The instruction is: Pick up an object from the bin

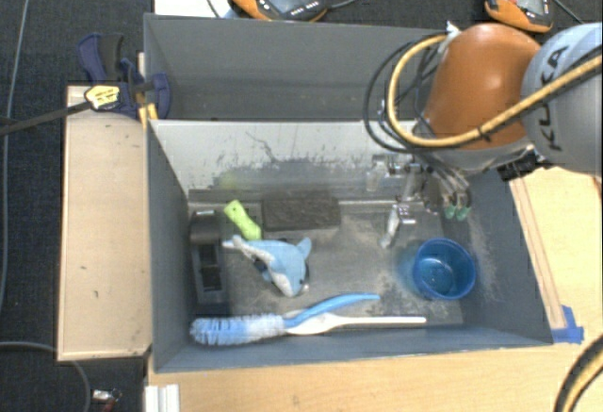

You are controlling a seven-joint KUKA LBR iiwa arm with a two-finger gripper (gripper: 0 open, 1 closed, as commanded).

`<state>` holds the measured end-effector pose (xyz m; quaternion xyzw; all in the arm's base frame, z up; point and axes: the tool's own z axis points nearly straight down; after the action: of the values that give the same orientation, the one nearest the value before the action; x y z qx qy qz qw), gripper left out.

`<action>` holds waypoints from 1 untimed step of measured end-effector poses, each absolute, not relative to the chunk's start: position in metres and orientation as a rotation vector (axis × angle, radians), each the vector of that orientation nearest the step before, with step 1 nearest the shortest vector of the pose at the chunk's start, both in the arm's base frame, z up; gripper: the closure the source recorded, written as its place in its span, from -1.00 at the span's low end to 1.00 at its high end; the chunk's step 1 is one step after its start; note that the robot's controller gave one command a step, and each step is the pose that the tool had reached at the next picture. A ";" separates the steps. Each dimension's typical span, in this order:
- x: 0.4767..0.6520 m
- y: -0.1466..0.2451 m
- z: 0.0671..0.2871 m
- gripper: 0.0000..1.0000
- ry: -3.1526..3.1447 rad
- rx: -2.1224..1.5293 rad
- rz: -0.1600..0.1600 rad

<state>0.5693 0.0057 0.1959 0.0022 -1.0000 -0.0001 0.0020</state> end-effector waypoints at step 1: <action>0.571 0.006 0.201 -1.00 -3.145 0.006 0.000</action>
Offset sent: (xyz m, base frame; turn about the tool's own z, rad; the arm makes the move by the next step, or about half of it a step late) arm -0.0238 -0.1173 -0.1259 -0.2042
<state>0.5705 0.0057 0.2007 0.0021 -1.0000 -0.0001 -0.0019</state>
